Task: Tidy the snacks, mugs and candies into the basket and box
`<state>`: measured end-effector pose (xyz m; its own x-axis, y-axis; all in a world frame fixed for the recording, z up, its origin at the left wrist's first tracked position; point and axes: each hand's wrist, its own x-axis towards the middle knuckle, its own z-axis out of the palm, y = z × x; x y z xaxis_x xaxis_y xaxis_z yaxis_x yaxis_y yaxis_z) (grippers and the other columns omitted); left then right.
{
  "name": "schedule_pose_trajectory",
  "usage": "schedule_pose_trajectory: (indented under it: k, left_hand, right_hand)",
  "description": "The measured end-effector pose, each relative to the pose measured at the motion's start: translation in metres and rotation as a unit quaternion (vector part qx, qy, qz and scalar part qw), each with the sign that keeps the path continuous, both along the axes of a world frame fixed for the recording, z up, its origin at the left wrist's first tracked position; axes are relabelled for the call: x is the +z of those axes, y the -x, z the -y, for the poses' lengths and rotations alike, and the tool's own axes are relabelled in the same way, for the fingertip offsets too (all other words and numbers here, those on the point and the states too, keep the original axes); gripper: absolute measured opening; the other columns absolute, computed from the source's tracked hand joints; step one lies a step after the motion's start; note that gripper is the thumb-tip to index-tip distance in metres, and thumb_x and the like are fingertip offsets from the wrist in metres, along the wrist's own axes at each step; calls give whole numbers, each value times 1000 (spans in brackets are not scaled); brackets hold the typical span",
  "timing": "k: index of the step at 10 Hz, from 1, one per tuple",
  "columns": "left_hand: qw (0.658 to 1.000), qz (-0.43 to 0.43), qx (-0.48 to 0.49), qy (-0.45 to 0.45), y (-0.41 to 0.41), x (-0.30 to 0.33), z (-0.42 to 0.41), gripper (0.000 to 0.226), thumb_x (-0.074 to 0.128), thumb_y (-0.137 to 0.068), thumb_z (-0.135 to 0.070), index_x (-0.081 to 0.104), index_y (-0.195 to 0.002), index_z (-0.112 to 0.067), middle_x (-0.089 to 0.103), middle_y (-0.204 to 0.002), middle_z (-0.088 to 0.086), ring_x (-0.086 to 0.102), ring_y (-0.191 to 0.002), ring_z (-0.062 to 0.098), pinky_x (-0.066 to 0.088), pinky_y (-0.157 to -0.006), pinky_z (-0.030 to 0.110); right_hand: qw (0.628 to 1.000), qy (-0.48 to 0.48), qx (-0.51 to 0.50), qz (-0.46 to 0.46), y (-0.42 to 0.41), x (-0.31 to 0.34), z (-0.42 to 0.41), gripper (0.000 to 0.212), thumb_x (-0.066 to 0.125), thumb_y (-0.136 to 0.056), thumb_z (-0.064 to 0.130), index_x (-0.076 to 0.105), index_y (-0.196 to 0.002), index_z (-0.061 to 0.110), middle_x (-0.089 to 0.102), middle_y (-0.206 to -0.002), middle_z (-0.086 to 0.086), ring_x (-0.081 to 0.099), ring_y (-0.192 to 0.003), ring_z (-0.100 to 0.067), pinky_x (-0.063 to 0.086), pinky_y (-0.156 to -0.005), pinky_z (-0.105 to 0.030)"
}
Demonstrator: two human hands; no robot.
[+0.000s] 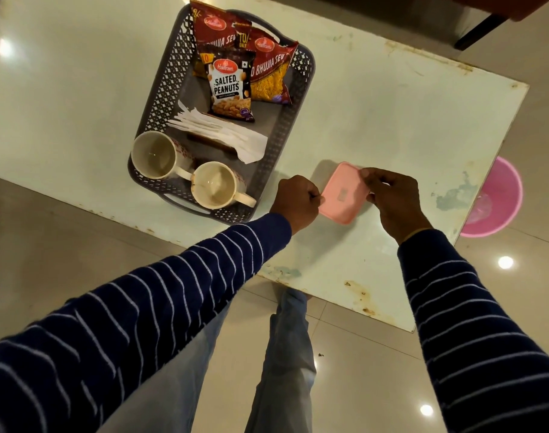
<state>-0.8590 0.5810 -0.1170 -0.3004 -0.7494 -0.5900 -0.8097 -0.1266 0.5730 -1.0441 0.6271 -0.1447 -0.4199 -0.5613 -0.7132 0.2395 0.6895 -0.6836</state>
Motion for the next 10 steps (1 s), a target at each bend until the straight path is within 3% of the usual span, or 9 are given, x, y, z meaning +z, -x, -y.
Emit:
schedule_pose_trajectory:
  k: [2,3,4,5,6,8,9,10]
  left_hand:
    - [1000,-15,-1,-18,0,1,3,18,68,-89,-11,75,-78,0,74,-78,13,71,-77,23,55,-78,29]
    - [1000,-19,15,1,3,1,9,23,66,-91,-10,72,-73,4,73,-73,15,71,-74,25,57,-75,31]
    - [998,-33,53,3,9,-2,17,22,65,-91,-9,72,-76,5,72,-74,17,72,-73,27,58,-72,31]
    - [997,-32,65,-2,16,-4,27,21,67,-90,-9,72,-76,5,72,-75,17,73,-74,27,56,-70,28]
    - [998,-28,62,-11,16,-5,30,20,68,-89,-11,72,-77,4,73,-78,16,72,-79,28,56,-71,28]
    - [999,24,31,-1,7,15,33,39,70,-87,-37,70,-109,-6,72,-107,6,63,-105,18,45,-85,23]
    - [999,30,-18,39,2,60,45,45,64,-90,-42,64,-121,-10,65,-123,5,57,-117,22,44,-101,34]
    - [996,44,-43,66,-5,98,53,43,61,-92,-42,62,-123,-12,64,-125,7,56,-117,24,44,-101,38]
  right_hand:
    - [999,14,6,-39,-2,0,-1,9,73,-84,17,79,-83,24,74,-85,6,63,-77,-11,51,-62,-21]
    - [991,39,47,-120,-1,1,15,12,73,-86,23,77,-97,20,75,-92,0,64,-77,-13,53,-71,-25]
    - [979,55,70,-184,0,2,30,15,70,-88,21,77,-101,19,75,-96,0,65,-75,-10,52,-73,-17]
    - [964,34,91,-249,2,0,37,18,68,-89,19,76,-104,13,75,-101,-4,64,-73,-10,42,-61,2]
    - [963,18,91,-252,4,-1,34,25,67,-91,21,73,-112,10,73,-109,-7,63,-76,-13,42,-62,2]
    - [936,36,166,-308,-12,34,17,46,59,-97,23,51,-139,6,57,-137,-12,61,-109,-25,40,-90,-15]
    - [914,43,206,-348,-22,83,15,52,53,-100,27,41,-147,9,47,-148,-9,44,-135,-26,32,-113,-31]
    - [909,47,202,-362,-35,121,11,55,52,-100,28,37,-149,9,42,-152,-8,36,-141,-24,27,-117,-32]
